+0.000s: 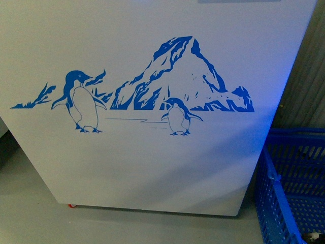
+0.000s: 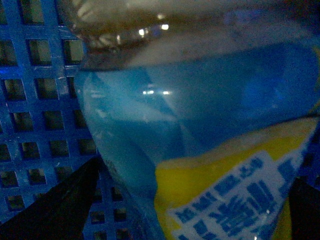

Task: Put drink in fridge

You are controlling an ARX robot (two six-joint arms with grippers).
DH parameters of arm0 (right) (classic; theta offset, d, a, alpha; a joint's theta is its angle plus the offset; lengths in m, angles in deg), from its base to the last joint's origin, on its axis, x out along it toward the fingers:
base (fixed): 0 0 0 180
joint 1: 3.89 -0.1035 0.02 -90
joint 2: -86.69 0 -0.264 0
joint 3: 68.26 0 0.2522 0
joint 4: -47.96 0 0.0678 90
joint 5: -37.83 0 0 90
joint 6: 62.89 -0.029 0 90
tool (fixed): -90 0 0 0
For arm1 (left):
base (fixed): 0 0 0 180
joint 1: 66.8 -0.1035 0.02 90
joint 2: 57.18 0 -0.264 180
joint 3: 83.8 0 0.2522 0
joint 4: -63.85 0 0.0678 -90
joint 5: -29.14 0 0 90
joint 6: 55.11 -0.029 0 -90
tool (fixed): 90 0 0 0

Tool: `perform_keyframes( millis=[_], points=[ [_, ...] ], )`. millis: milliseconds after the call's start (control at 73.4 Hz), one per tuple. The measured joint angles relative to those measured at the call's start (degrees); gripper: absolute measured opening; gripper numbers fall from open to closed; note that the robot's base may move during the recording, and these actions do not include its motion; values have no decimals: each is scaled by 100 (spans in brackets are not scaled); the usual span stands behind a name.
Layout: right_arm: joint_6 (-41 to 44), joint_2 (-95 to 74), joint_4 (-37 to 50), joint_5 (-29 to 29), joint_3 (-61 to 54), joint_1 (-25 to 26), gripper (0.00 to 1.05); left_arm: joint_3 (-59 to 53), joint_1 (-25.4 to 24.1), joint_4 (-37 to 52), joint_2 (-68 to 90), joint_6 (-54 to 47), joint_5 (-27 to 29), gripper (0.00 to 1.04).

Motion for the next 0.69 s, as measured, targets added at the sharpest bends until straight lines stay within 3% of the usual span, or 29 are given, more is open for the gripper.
perform_keyframes(
  millis=[204,354,463,695],
  points=[
    [22,55,-144,-205,79,105,54,-2,0,0,0,0,0,97],
    [-24,295,11,-173,11,107,41,-2,0,0,0,0,0,97],
    [-72,769,323,-59,-387,153,38,0,0,0,0,0,0,97],
    [-295,2889,852,-492,-2059,162,37,-2,0,0,0,0,0,97]
  ],
)
